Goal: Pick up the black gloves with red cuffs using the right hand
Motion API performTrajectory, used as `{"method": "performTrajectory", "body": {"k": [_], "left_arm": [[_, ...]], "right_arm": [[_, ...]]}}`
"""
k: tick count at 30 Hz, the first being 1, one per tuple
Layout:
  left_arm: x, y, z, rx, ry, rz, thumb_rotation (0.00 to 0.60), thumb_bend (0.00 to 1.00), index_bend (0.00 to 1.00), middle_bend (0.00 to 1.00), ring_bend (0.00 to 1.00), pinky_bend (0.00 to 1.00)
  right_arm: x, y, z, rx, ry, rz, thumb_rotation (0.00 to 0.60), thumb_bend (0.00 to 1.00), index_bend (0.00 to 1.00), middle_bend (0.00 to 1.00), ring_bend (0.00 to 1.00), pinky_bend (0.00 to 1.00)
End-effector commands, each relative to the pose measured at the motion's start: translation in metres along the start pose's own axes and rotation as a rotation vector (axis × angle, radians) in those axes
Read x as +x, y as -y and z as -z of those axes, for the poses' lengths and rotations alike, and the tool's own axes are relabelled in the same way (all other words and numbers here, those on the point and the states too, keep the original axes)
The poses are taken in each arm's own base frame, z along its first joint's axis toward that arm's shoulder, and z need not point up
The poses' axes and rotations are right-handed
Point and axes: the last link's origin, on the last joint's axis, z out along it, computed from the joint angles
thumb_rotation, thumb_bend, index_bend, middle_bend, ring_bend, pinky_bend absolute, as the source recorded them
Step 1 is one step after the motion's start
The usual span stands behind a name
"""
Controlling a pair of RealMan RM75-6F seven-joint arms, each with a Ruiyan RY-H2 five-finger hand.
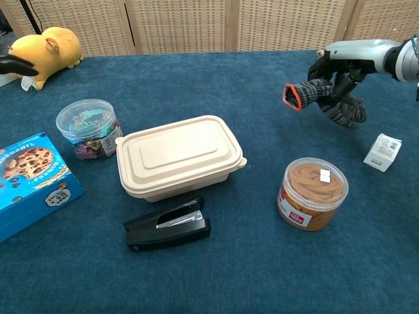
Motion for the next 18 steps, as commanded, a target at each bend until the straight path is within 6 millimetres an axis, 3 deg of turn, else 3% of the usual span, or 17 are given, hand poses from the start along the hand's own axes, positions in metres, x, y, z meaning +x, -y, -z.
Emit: {"method": "performTrajectory", "body": {"k": [1,10,18], "left_arm": [[0.016,-0.009,-0.027,-0.155,-0.026,-0.061,0.6,0.07,0.0,0.0,0.0,0.0],[0.034,-0.037,-0.07,-0.346,-0.032,-0.069,0.6,0.07,0.0,0.0,0.0,0.0],[0.038,-0.051,-0.092,-0.377,0.013,-0.032,0.6,0.07,0.0,0.0,0.0,0.0]], "right_arm": [[0.016,0.027,0.001,0.047,0.0,-0.014,0.6,0.45,0.52,0.48,0.42,0.45],[0.038,0.087,0.002,0.136,0.012,-0.041,0.6,0.45,0.52,0.48,0.42,0.45],[0.047,0.115,0.011,0.146,0.04,-0.098,0.6,0.45,0.51,0.48,0.42,0.45]]}}
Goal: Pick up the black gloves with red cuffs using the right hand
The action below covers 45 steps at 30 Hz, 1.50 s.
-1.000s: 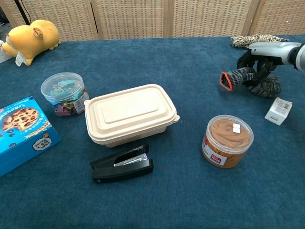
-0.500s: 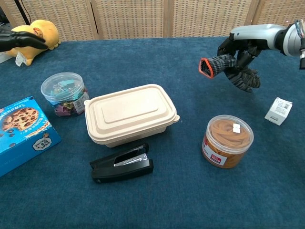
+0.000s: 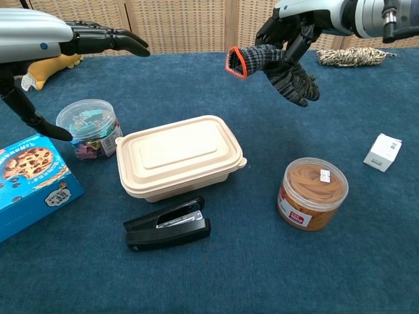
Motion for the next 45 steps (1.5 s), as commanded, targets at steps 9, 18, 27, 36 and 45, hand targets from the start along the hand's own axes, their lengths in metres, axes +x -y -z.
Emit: {"method": "performTrajectory", "body": {"k": [9,18,27,36,45], "left_arm": [[0.0,-0.011,-0.039,-0.045,0.005,0.017,0.6,0.07,0.0,0.0,0.0,0.0],[0.0,-0.025,-0.058,-0.061,-0.004,0.015,0.6,0.07,0.0,0.0,0.0,0.0],[-0.011,-0.033,-0.064,-0.07,0.014,0.039,0.6,0.07,0.0,0.0,0.0,0.0],[-0.013,-0.039,-0.076,-0.072,-0.009,0.04,0.6,0.07,0.0,0.0,0.0,0.0],[-0.011,-0.046,-0.08,-0.067,-0.027,0.058,0.6,0.07,0.0,0.0,0.0,0.0]], "right_arm": [[-0.004,0.028,0.007,0.023,0.026,-0.046,0.6,0.45,0.51,0.48,0.42,0.45],[-0.011,0.037,0.011,0.044,0.04,-0.064,0.6,0.45,0.51,0.48,0.42,0.45],[-0.008,0.039,0.011,0.043,0.032,-0.071,0.6,0.45,0.51,0.48,0.42,0.45],[-0.011,0.045,0.018,0.057,0.051,-0.089,0.6,0.45,0.51,0.48,0.42,0.45],[-0.015,0.049,0.02,0.063,0.074,-0.133,0.6,0.45,0.51,0.48,0.42,0.45]]}}
